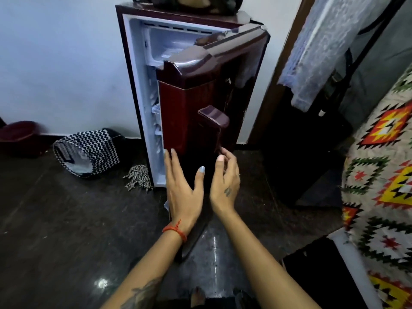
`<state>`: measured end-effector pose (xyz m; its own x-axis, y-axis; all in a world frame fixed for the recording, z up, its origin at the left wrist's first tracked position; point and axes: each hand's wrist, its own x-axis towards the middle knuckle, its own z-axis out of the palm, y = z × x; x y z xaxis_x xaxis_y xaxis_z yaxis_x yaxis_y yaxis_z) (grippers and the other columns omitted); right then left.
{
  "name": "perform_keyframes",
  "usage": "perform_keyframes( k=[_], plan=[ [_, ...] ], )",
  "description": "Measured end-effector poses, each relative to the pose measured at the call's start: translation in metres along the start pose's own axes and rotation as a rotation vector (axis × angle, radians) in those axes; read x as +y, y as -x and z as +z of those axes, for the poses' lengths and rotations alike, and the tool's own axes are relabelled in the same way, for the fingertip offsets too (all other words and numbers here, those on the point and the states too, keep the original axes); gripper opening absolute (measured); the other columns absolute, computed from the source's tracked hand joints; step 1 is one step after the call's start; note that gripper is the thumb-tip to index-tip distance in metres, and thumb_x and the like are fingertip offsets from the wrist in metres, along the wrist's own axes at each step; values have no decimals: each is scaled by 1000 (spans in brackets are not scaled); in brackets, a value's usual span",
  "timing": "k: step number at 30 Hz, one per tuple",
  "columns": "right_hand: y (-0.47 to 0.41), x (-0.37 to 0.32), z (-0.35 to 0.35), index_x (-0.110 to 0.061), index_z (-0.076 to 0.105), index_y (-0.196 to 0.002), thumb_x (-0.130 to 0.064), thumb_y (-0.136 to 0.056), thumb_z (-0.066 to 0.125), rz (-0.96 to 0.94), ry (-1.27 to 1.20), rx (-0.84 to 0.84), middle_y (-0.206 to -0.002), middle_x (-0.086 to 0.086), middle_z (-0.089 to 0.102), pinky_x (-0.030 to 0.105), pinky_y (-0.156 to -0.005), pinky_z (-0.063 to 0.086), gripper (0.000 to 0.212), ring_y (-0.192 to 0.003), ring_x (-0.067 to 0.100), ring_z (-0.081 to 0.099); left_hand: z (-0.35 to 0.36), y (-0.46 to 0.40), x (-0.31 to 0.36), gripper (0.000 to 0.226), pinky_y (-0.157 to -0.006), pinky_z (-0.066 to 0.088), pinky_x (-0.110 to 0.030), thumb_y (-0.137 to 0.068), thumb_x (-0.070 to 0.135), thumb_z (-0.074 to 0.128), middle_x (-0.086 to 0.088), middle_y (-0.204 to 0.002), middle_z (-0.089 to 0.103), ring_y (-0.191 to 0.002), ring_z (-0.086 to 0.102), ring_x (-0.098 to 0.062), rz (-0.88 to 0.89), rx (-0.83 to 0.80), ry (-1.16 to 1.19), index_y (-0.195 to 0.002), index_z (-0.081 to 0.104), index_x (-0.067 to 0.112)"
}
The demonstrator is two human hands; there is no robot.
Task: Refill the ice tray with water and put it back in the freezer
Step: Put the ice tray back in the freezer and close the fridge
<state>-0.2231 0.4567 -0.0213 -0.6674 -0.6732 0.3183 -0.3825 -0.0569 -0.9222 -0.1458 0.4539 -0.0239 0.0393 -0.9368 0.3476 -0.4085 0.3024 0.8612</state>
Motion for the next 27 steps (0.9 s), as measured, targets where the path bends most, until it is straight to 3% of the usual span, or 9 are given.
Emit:
perform_keyframes(
  k=[3, 6, 11, 16, 22, 27],
  plan=[
    [-15, 2, 23, -19, 60, -119, -41, -94, 36, -26, 28, -52, -117, -4, 59, 29, -93, 45, 41, -107, 7, 53, -2, -21, -14, 90, -109, 5, -15, -81, 67, 37, 4, -160, -4, -139, -2, 4, -43, 31, 6, -150, 0, 23],
    [-35, 3, 46, -21, 56, -128, -41, -95, 39, -42, 43, -99, -133, -1, 54, 28, -102, 39, 42, -123, 12, 48, -3, -42, -26, 95, -110, 3, -19, -77, 70, 35, 4, -159, -9, -140, -6, 3, -82, 52, 28, -149, -7, 25],
    [-59, 5, 82, -27, 31, -146, -36, -98, 46, -10, 100, -294, -158, 1, 17, 23, -104, 20, 51, -142, 18, 24, -3, -73, -47, 103, -110, -3, -15, -73, 81, 29, 1, -159, -11, -140, -10, 2, -128, 120, 35, -149, -8, 22],
    [-78, 4, 120, -25, 10, -151, -37, -99, 44, 36, 149, -429, -160, 4, 7, 34, -113, 19, 64, -145, 24, 16, -7, -106, -73, 95, -112, 1, -19, -77, 72, 32, -2, -160, -1, -139, -3, 3, -160, 152, 15, -150, -1, 21],
    [-91, 0, 170, -19, 9, -151, -35, -97, 48, 51, 154, -425, -157, 11, 13, 40, -115, 25, 68, -143, 28, 22, -16, -154, -107, 95, -117, 6, -28, -80, 77, 28, -1, -159, 5, -143, 2, -4, -125, 173, 25, -151, 2, 19],
    [-99, -4, 214, -19, 8, -151, -34, -96, 50, 71, 164, -351, -156, 11, 11, 36, -109, 30, 70, -140, 28, 27, -25, -200, -133, 95, -114, 4, -20, -78, 81, 22, 0, -159, 6, -142, 4, -1, -93, 139, 43, -149, 2, 22]
  ],
)
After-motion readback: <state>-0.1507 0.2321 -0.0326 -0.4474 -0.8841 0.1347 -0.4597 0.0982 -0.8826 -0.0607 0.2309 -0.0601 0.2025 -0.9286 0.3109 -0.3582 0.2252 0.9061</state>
